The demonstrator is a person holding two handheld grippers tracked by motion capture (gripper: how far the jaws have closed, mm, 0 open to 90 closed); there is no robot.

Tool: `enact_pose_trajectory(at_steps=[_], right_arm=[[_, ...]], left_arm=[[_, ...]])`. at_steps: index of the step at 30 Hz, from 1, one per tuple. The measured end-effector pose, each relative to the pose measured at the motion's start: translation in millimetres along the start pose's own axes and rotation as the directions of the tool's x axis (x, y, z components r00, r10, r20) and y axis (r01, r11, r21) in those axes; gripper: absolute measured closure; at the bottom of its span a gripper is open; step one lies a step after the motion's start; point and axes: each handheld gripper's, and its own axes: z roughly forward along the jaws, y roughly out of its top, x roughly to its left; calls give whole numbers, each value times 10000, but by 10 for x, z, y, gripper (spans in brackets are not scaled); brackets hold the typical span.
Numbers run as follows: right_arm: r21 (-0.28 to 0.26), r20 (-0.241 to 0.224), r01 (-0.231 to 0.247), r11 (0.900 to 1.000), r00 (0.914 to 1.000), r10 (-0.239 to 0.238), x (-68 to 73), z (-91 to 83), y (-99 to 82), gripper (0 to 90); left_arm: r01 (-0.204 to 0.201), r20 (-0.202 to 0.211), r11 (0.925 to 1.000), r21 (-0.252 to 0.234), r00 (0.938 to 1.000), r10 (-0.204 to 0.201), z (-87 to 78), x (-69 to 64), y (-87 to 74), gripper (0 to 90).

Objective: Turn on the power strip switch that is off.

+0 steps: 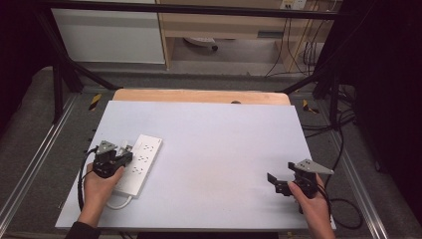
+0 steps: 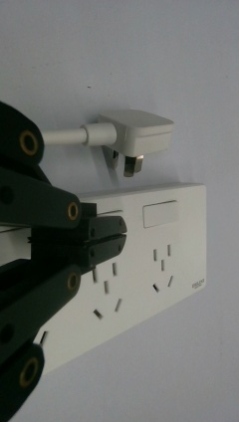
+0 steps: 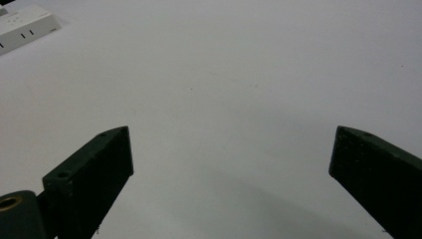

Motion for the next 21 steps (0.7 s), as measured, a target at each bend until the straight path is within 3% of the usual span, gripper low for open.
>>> enact_pose_trajectory(at_steps=[21], right_arm=[[11,-1,-22,10000,10000,22,-2,1,0,40]], left_arm=[[-2,-22,9999,-119,10000,1,8,-6,-9,899]])
